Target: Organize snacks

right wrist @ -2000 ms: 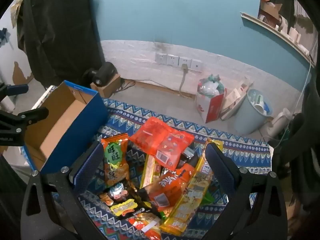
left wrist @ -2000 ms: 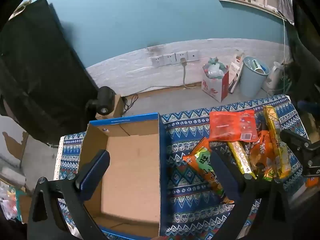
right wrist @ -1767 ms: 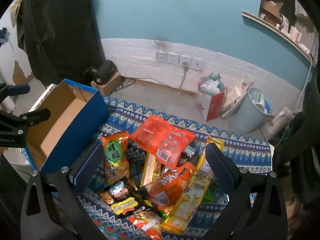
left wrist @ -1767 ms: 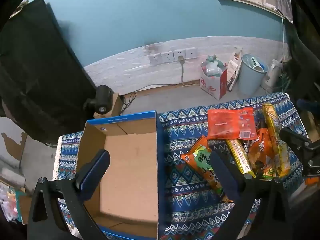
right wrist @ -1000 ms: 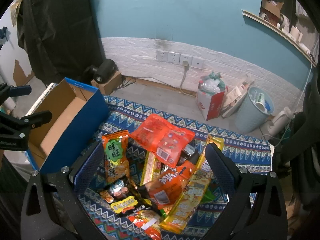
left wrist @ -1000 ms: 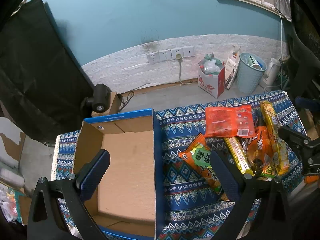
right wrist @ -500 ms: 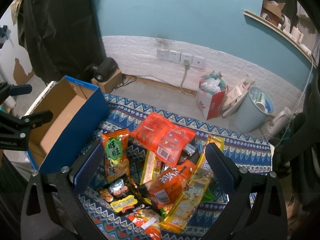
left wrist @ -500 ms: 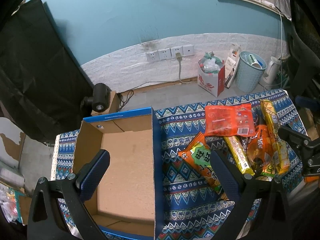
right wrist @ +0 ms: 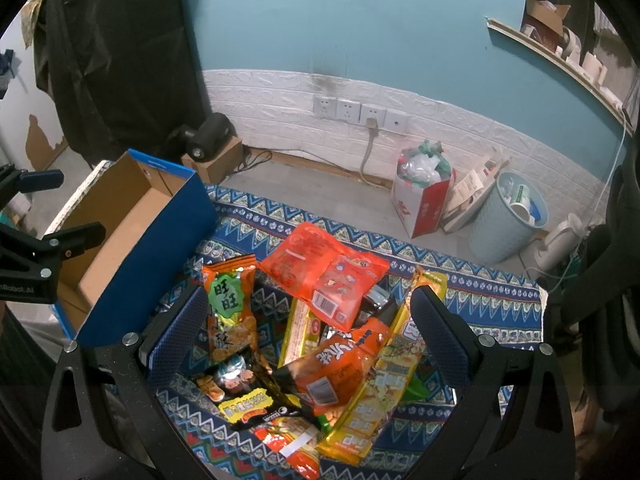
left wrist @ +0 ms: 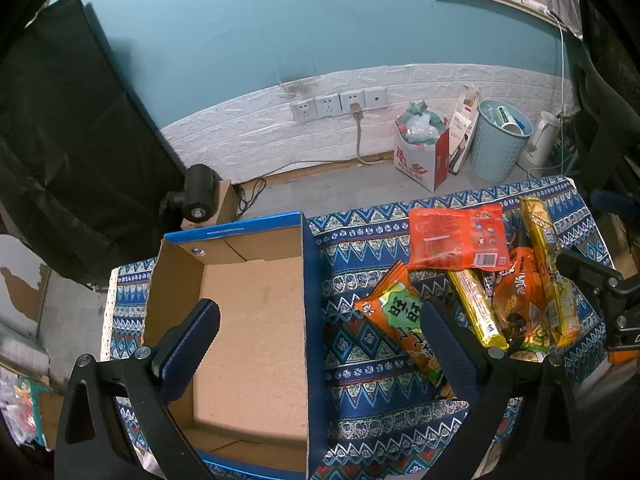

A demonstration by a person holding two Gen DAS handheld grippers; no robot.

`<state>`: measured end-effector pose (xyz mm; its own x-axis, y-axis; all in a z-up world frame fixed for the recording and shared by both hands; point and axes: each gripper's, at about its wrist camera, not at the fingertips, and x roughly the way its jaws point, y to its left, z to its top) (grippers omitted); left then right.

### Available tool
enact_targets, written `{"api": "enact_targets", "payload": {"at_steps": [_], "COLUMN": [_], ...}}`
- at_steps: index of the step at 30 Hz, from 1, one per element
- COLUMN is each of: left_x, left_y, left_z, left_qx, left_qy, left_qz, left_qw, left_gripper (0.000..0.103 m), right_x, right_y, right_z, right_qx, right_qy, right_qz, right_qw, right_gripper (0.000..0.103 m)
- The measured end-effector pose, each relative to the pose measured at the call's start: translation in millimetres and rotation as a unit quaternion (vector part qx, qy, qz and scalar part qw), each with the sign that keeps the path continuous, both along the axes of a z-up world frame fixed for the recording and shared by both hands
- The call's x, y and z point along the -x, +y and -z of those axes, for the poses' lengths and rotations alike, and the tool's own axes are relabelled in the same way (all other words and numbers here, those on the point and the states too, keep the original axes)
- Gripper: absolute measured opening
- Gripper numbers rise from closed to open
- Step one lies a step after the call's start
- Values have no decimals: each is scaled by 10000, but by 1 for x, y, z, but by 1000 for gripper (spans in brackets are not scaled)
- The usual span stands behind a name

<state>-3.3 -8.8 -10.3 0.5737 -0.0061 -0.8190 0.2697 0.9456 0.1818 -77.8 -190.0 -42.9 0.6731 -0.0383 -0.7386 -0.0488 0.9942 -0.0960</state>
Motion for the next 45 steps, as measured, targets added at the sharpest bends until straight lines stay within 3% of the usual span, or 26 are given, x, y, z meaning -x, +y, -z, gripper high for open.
{"api": "enact_targets", "payload": {"at_steps": [45], "left_x": [-1], "left_y": [-3], "left_z": [10], "left_qx": [-30], "left_qy": [136], "left_qz": [30], "left_qw": [9999], "left_gripper": [101], "right_x": [4], "right_y": [-13], "right_z": [5], "right_qx": [3], "right_qy": [93], "right_qz": [54], "right_qw": [9999], "right_gripper": [100]}}
